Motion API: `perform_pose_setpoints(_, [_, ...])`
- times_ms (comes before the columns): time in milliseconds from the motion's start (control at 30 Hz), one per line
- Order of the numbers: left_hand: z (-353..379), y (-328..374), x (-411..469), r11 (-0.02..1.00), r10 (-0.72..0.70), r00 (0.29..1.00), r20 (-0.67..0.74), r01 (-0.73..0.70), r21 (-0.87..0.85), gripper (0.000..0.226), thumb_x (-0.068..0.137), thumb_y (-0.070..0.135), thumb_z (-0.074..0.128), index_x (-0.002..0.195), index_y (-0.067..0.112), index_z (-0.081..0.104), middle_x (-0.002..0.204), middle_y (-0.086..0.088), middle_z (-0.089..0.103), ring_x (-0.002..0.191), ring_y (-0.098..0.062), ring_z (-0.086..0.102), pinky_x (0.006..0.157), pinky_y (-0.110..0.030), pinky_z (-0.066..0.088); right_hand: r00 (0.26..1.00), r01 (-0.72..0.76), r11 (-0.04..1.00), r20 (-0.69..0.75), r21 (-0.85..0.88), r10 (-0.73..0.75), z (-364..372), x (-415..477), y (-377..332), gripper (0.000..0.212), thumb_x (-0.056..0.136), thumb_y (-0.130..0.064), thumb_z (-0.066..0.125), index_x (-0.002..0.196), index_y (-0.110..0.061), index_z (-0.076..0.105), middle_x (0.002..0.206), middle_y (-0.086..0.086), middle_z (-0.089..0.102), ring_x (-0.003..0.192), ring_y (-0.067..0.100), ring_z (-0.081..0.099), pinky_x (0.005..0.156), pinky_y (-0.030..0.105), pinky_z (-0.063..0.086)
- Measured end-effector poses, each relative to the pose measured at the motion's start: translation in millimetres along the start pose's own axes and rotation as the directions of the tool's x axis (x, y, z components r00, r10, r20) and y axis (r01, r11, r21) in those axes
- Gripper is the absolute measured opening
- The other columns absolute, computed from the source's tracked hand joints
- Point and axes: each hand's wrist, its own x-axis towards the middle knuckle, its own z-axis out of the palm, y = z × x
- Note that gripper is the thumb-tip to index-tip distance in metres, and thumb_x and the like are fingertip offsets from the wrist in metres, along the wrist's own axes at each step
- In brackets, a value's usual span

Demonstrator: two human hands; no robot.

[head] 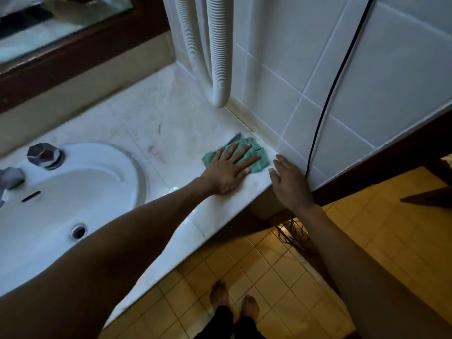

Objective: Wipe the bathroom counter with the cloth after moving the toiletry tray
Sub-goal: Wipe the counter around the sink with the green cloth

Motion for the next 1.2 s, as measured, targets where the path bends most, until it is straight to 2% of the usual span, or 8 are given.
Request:
perform_pose_setpoints(67, [-3.2,-11.9,2.8,1.000,0.023,1.000,-0.014,-0.023,0.002,0.050,0.106,0.052,0.015,0.156,0.050,0.011,0.169,0.007,0.003,0.156,-0.023,-0.004,0.123,-0.049,-0.002,1.000,-0.012,1.000,-0.012,-0.014,0.011,1.4,1.0,-0.9,0.045,0.101,-0.028,0.044,0.136,0.000,0.053,0.148,0.014,0.046,0.137,0.029,0.042,0.114,0.039,0.034])
perform_pose_setpoints(300, [-6.5,-2.1,56.4,0.929,-0.365,0.927,-0.083,0.357,-0.097,0.057,0.104,0.051,0.015,0.159,0.039,0.010,0.170,0.003,0.001,0.156,-0.027,-0.006,0.123,-0.053,-0.003,1.000,-0.010,1.000,-0.014,-0.023,0.009,1.4,7.7,2.8,0.043,0.102,-0.026,0.042,0.132,0.000,0.057,0.144,0.013,0.051,0.132,0.029,0.047,0.111,0.041,0.037])
perform_pose_setpoints(367, [0.4,12.2,49.1,0.939,-0.336,0.939,-0.079,0.327,-0.108,0.057,0.104,0.051,0.015,0.160,0.039,0.009,0.170,0.002,0.001,0.156,-0.028,-0.006,0.123,-0.054,-0.004,0.998,-0.033,0.999,-0.048,-0.005,0.032,3.7,8.2,0.1,0.043,0.102,-0.027,0.040,0.128,0.001,0.060,0.140,0.015,0.055,0.128,0.030,0.050,0.109,0.040,0.040])
perform_pose_setpoints(567, [-1.0,-0.1,34.7,0.999,-0.033,0.999,-0.037,0.032,-0.041,0.053,0.103,0.052,0.013,0.156,0.048,0.016,0.169,0.006,0.006,0.156,-0.027,-0.003,0.123,-0.054,-0.003,0.988,-0.082,0.996,-0.127,0.031,0.086,13.6,2.8,-9.5,0.044,0.104,-0.029,0.036,0.132,-0.002,0.055,0.138,0.014,0.055,0.127,0.026,0.047,0.107,0.038,0.039])
perform_pose_setpoints(633, [-6.6,-13.8,41.7,0.998,-0.056,0.997,-0.057,0.054,-0.031,0.052,0.105,0.051,0.015,0.157,0.048,0.014,0.169,0.005,0.005,0.156,-0.027,-0.003,0.123,-0.053,-0.003,0.990,-0.083,0.996,-0.117,0.019,0.085,16.8,2.1,-7.4,0.046,0.104,-0.032,0.036,0.135,-0.002,0.053,0.142,0.014,0.052,0.131,0.026,0.044,0.110,0.038,0.037])
perform_pose_setpoints(800, [-26.6,-62.9,63.9,0.946,-0.323,0.942,-0.094,0.317,-0.069,0.053,0.105,0.052,0.019,0.158,0.045,0.011,0.169,0.007,0.002,0.156,-0.027,-0.001,0.123,-0.051,0.001,0.990,-0.066,0.998,-0.124,-0.008,0.065,19.1,0.3,-5.3,0.046,0.103,-0.032,0.037,0.136,-0.002,0.052,0.145,0.014,0.049,0.135,0.026,0.041,0.112,0.042,0.036])
perform_pose_setpoints(900, [-27.7,-61.9,64.3,0.919,-0.389,0.917,-0.082,0.381,-0.101,0.056,0.105,0.052,0.019,0.159,0.041,0.009,0.170,0.003,-0.001,0.156,-0.030,-0.004,0.123,-0.053,0.000,0.986,-0.091,0.995,-0.142,-0.043,0.084,22.6,2.6,-13.9,0.047,0.103,-0.034,0.038,0.136,-0.002,0.050,0.145,0.014,0.046,0.136,0.027,0.039,0.111,0.044,0.037])
perform_pose_setpoints(1200, [13.3,-11.2,-61.5,0.994,-0.113,0.991,-0.076,0.113,-0.004,0.053,0.105,0.053,0.013,0.157,0.047,0.007,0.169,0.007,0.001,0.156,-0.023,-0.005,0.124,-0.049,-0.003,0.974,-0.106,0.989,-0.209,-0.101,0.083,32.5,12.0,-25.2,0.042,0.101,-0.032,0.039,0.130,-0.006,0.054,0.134,0.012,0.049,0.122,0.028,0.041,0.101,0.041,0.039])
